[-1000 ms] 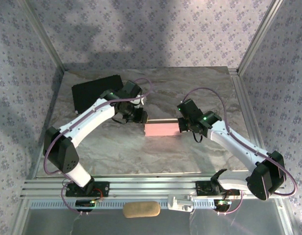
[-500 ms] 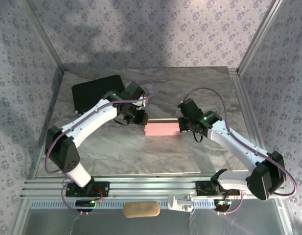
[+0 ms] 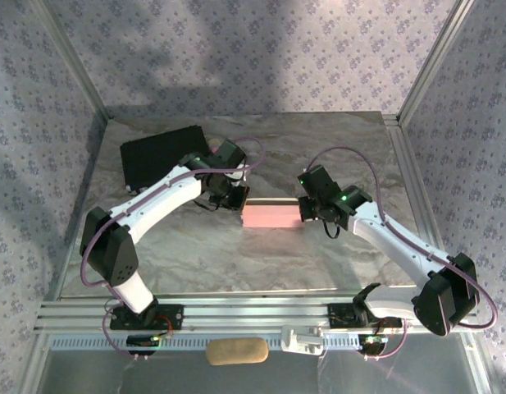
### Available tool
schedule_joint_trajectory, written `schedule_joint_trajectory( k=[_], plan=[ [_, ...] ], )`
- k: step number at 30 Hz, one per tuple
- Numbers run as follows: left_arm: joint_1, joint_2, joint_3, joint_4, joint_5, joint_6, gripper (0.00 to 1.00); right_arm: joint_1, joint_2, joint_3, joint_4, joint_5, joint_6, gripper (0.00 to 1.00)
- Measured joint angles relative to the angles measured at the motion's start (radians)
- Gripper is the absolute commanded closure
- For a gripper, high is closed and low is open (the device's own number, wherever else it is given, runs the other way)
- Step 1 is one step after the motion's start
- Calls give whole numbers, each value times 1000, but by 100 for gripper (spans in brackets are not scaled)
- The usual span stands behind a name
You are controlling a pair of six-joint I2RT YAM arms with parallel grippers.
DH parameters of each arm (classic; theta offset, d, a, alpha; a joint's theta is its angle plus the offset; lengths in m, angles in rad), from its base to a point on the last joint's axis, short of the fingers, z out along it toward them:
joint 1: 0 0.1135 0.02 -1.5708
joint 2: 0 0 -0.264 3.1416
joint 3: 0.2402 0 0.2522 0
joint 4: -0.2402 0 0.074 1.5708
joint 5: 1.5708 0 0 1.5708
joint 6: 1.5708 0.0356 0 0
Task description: Fold the paper box
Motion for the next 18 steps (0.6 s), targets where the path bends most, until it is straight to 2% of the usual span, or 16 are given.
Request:
schedule_joint_trajectory(
  k=[6, 11, 14, 18],
  plan=[
    [0, -8, -26, 38, 4, -34, 100, -2, 0, 0, 0, -7, 16, 99],
    [0, -24, -54, 72, 5, -61, 100, 0, -6, 0, -2, -30, 61, 77],
    [0, -24, -58, 86, 6, -70, 100, 5, -36, -9, 0, -57, 104, 68],
    [-2, -24, -59, 92, 8, -80, 100, 5, -98, -30, -1, -92, 155, 62]
  ],
)
